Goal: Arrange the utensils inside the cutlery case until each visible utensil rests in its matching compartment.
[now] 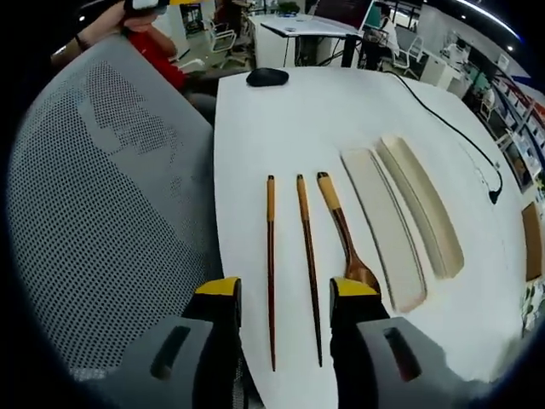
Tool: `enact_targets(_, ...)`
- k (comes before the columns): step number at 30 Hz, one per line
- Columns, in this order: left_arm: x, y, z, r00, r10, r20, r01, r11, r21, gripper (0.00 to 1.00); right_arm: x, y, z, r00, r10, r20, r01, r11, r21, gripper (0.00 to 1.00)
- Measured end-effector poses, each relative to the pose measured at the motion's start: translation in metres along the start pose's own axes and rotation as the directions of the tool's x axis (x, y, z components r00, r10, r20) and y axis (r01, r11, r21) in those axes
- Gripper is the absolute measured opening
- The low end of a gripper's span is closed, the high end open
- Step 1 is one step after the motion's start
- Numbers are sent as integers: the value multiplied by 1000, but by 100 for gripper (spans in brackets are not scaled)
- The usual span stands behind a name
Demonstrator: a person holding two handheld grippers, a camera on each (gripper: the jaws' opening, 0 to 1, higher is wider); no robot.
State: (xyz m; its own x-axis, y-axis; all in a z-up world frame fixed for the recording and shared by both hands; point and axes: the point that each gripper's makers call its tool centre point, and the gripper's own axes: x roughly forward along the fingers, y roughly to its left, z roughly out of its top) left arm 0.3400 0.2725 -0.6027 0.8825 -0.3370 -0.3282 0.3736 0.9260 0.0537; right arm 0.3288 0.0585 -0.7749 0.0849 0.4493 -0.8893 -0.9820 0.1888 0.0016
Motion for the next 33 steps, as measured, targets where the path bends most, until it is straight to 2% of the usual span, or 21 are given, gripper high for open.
enact_targets(9,-2,4,5,999,20,32,-20,1000,9,58,13,-1,-2,999,8,-42,-10,999,-39,34)
enact_targets(22,-3,7,5,999,30,41,-30,1000,6,58,24,4,-2,997,25,-73,-29,998,-58,31)
enact_targets(26,-3,6,4,999,23,34,-24,1000,5,57,27,9,-3,996,50,-72,-54,998,-45,29)
enact_targets(33,-2,5,3,999,16,27,-17,1000,6,57,37,15,-9,991,66,-112,-74,995,-68,27)
